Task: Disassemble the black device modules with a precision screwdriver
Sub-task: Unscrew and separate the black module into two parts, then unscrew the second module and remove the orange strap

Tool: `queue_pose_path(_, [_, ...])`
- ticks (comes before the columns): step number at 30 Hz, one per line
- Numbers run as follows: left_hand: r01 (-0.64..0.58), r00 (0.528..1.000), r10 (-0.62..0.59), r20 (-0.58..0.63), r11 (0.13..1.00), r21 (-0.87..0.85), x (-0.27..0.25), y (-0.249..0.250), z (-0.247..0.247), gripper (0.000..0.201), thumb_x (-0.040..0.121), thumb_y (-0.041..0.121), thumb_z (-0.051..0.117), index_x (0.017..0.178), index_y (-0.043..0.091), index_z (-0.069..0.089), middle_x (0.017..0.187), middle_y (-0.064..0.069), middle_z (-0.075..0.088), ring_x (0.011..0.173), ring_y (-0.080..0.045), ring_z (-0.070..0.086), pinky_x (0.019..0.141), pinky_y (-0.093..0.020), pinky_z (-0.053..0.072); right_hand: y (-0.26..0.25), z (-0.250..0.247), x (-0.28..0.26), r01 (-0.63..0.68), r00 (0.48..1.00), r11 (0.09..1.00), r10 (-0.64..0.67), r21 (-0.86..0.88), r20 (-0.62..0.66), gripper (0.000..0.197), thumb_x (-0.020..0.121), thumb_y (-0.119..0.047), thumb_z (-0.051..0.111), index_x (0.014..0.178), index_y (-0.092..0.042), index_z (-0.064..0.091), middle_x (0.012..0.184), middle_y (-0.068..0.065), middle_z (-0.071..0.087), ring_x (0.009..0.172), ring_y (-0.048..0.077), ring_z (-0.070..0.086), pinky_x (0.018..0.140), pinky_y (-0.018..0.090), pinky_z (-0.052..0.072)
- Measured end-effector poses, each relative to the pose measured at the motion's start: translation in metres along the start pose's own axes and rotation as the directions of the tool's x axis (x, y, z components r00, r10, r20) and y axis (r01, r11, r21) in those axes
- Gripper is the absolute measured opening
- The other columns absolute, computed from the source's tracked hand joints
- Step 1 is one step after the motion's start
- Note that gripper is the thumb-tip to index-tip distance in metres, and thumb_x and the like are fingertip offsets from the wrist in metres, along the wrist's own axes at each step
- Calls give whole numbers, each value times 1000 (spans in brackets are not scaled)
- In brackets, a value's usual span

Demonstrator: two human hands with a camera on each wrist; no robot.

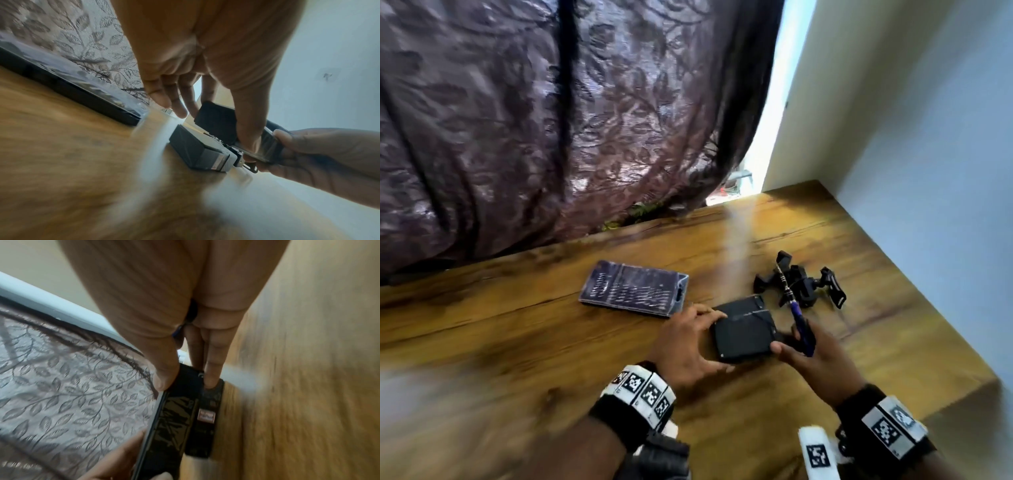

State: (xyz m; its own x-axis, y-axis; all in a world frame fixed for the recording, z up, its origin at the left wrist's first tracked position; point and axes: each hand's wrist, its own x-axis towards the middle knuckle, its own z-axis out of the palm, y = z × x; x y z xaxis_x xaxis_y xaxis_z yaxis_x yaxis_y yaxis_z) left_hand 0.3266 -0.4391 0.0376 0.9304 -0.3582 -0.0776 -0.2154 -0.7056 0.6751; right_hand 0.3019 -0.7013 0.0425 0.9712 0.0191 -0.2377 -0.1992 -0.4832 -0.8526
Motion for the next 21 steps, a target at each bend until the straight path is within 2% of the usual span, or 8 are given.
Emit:
queue_pose_path(2, [31,999,-26,-45,994,109,14,4,7,89,62,64,86,141,38,54,137,14,57,125,-9,48,108,-32,38,7,-8,15,21,999,1000,-21,3,-48,46,75,-55,82,93,-19,59,87,-3,72,85,16,70,75,38,55])
queue_pose_path(4, [82,994,-73,-76,990,118,26,6,13,90,61,66,83,142,39,53,139,16,58,127,-9,51,109,-36,39,8,-14,30,45,997,999,-46,-22,-56,47,76,-54,81,92,-16,58,84,4,67,81,25,67,74,43,53])
queue_pose_path(6, [117,989,-111,-96,991,67,33,4,17,90,58,68,79,140,40,53,136,17,61,123,-9,55,107,-40,44,3,-15,44,69,997,996,-71,-55,-36,37,82,-44,81,90,-19,55,81,0,66,76,21,67,71,41,53])
queue_pose_path(8, [145,983,-140,-115,989,29,37,2,18,88,58,63,80,139,42,52,133,19,62,119,-6,58,104,-41,47,0,-15,54,73,997,988,-73,-136,4,33,84,-47,77,90,-24,54,82,2,66,74,21,65,68,38,52])
queue_pose_path(12, [174,977,-174,-127,985,-8,40,0,22,88,64,43,91,142,41,50,136,15,60,120,-7,57,105,-39,48,-5,-16,60,70,997,974,-62,-215,48,29,88,-45,74,86,-25,52,73,-1,57,62,14,51,58,27,37])
queue_pose_path(15, [195,971,-196,-140,981,-20,36,-1,24,101,63,45,92,150,39,41,141,12,56,126,-10,54,108,-39,45,-13,-23,59,102,995,973,-97,-205,39,24,90,-44,70,94,-22,60,85,5,67,76,22,63,65,28,47])
queue_pose_path(18, [203,962,-206,-181,978,-37,24,-1,19,106,66,48,91,155,35,35,146,15,51,133,-5,46,114,-33,38,-32,-30,53,153,988,970,-150,-189,29,21,93,-43,66,94,-23,62,89,6,69,82,20,65,64,17,44])
queue_pose_path(21, [191,952,-206,-226,978,-88,2,-5,3,93,75,49,85,153,34,38,144,19,48,131,0,44,110,-19,34,-53,-26,46,219,975,968,-213,-122,58,37,89,-57,56,89,-20,60,80,9,66,73,23,63,60,23,45])
